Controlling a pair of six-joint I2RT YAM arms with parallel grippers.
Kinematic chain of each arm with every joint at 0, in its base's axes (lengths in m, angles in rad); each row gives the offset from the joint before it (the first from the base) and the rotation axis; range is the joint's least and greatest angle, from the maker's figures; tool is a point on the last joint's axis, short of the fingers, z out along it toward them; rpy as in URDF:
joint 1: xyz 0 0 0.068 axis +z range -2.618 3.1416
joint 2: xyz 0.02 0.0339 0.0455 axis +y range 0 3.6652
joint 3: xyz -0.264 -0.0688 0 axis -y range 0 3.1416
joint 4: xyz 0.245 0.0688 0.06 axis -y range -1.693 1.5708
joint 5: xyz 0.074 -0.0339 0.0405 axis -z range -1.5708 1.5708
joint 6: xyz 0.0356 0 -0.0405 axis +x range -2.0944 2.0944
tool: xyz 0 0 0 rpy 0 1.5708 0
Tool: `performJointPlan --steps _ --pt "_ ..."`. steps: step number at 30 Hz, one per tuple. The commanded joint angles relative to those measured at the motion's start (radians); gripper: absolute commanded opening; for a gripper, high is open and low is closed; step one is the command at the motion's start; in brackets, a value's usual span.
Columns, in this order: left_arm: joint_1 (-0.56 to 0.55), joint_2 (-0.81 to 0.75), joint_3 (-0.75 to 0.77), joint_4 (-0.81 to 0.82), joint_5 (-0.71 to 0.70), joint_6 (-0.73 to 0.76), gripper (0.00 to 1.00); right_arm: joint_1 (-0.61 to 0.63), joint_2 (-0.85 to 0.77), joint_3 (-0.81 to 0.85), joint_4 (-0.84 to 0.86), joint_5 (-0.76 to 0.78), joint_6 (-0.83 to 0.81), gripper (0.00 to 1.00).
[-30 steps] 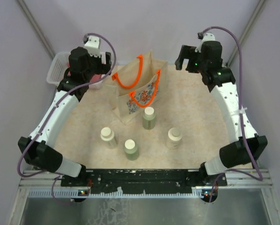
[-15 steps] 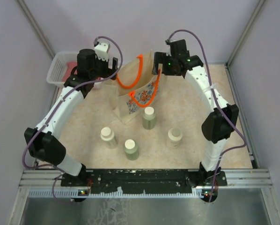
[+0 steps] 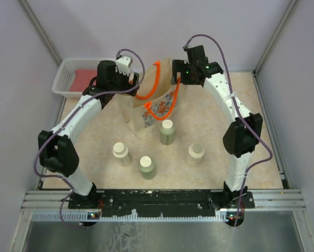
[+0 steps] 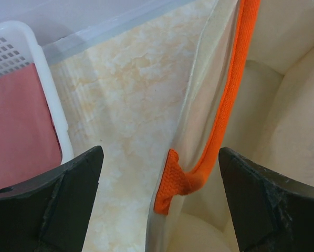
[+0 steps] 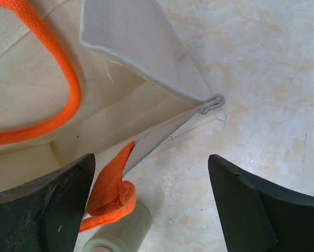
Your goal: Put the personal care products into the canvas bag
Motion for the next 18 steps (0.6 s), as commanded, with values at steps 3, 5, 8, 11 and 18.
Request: performJointPlan --steps 3,5,8,11,18 --pt "-0.004 0.066 0.025 0.043 0.059 0.035 0.65 0.006 0.013 0.027 0.044 0.025 -0.059 0.66" --pt "-0.004 0.088 0.05 0.036 0.077 0.035 0.36 0.006 0.014 0.021 0.039 0.024 -0.069 0.47" --pt "-0.004 0.108 0.079 0.052 0.095 0.034 0.07 0.006 0.005 0.006 0.027 0.019 -0.082 0.22" --pt "-0.004 0.14 0.128 0.057 0.102 0.04 0.0 0.006 -0.001 0.011 -0.018 0.01 -0.087 0.03" --pt "-0.004 0.256 0.286 0.073 0.203 0.078 0.0 0.032 -0.083 -0.048 -0.099 0.008 -0.076 0.0"
